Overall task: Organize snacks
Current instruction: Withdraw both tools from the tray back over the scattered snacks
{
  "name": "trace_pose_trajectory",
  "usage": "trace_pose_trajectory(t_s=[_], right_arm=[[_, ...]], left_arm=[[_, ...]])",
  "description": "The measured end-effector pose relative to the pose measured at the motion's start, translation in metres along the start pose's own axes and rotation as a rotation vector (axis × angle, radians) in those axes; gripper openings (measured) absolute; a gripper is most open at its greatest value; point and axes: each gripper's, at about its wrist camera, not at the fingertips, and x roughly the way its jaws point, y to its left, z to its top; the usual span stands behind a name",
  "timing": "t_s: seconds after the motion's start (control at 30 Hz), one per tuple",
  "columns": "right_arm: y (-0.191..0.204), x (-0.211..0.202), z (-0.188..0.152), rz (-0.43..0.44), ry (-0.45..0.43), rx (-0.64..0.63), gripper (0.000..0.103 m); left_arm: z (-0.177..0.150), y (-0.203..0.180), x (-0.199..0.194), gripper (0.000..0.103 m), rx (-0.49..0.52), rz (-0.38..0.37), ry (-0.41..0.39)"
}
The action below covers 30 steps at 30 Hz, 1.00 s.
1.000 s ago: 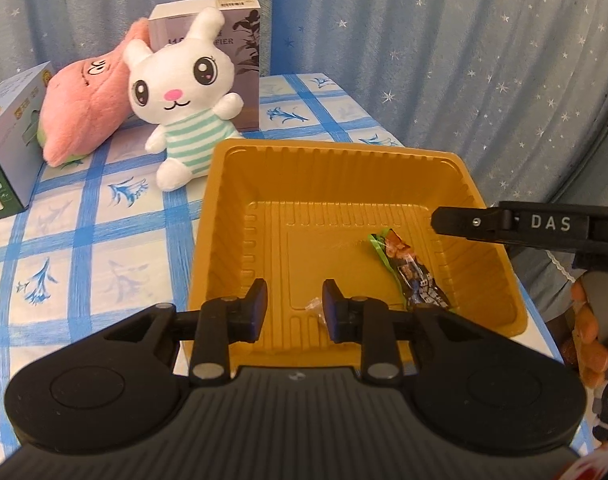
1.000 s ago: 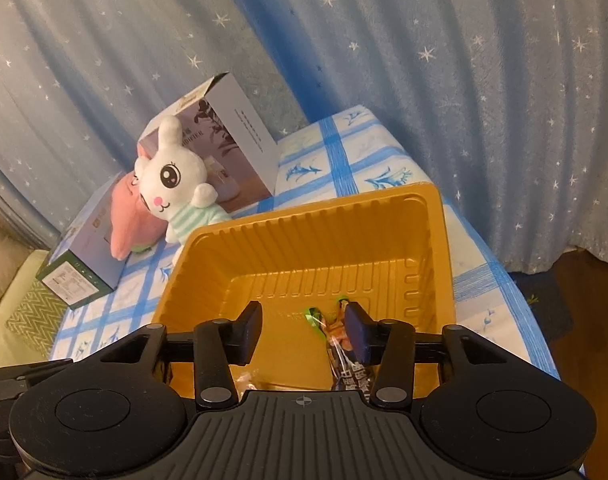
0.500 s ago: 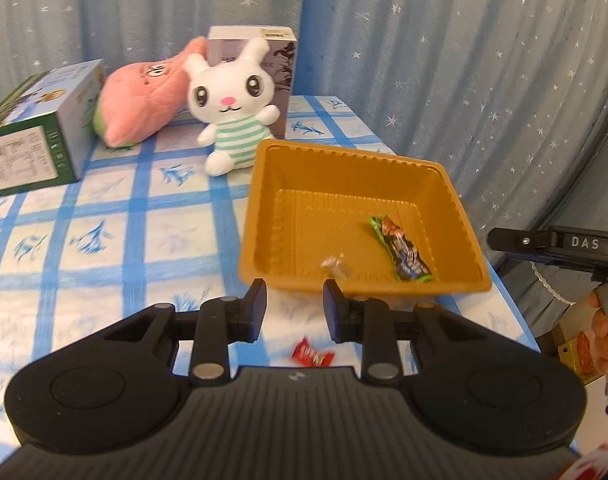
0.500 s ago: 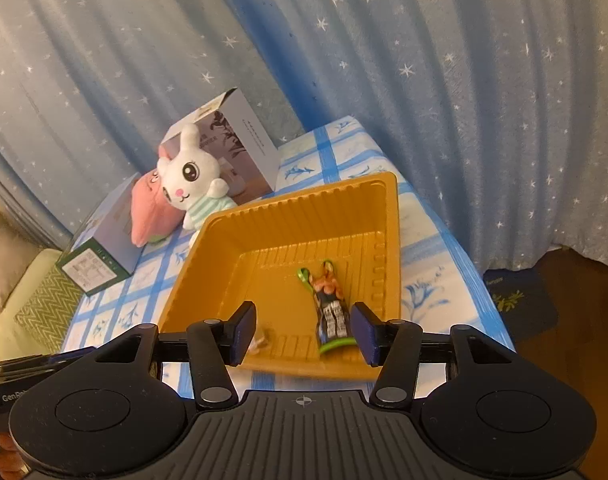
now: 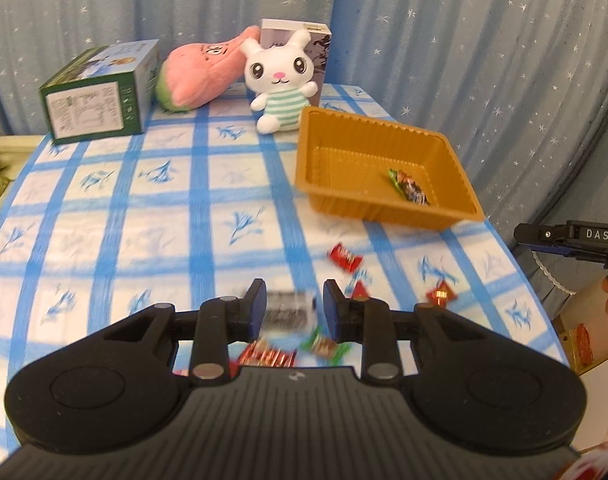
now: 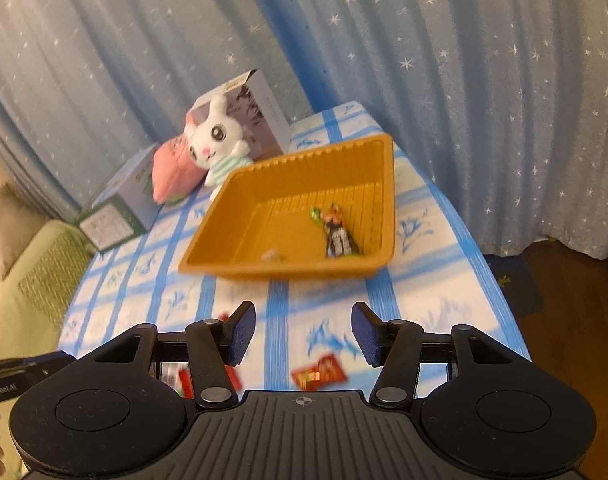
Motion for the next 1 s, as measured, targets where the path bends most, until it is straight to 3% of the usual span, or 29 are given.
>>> trace_pose_trajectory(t_s=[0.4,1.0], right_arm=[[0.035,-0.029,-0.061,-0.019,0.055,-0.067,0.054],[0.08,-0.022,-0.131,-0.004,0.17,-0.143,0.054]], left_arm=[[-0.06,0.026,-0.042,0.027,-0.005,0.029,0.022],[-0.115,0.042,-0.055,0.027,0.027,0.052,0.086]])
